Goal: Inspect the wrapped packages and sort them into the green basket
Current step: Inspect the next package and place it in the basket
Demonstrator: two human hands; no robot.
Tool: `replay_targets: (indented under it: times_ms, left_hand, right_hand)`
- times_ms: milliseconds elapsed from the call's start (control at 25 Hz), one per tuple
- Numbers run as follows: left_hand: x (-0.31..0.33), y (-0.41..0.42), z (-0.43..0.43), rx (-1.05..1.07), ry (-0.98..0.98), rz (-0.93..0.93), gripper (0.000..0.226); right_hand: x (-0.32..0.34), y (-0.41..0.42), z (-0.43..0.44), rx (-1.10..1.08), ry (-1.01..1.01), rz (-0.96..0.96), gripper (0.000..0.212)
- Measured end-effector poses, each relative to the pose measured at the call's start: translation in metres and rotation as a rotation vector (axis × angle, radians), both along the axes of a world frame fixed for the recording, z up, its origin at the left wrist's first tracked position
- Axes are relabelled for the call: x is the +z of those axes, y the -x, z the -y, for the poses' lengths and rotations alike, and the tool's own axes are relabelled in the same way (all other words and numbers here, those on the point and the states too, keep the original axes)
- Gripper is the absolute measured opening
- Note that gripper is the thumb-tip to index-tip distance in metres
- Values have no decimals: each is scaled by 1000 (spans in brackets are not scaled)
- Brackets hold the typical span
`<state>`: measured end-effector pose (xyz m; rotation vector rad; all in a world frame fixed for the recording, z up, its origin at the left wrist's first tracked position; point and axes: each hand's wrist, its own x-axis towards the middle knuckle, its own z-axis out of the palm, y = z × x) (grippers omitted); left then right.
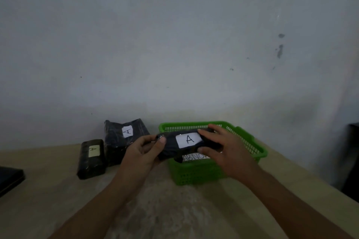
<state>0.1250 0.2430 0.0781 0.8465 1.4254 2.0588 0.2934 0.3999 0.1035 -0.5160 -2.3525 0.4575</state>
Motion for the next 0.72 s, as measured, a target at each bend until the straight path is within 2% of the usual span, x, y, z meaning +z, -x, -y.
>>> replay_targets:
  times_ms: [200, 360, 520, 720]
  left_hand:
    - [-5, 6, -34, 51, 106, -100, 16]
    - [-20, 11, -45, 157, 364, -261, 25]
    - [-29, 14, -49, 43, 429, -188, 32]
    - [-31, 19, -54, -37, 406, -171, 31]
  right_hand:
    - [3, -2, -38, -123, 79, -41, 42]
    - [-8, 8, -65, -221, 127, -57, 29]
    - [-16, 39, -78, -357, 134, 75, 21]
    - [-20, 76, -76, -318, 83, 329, 22]
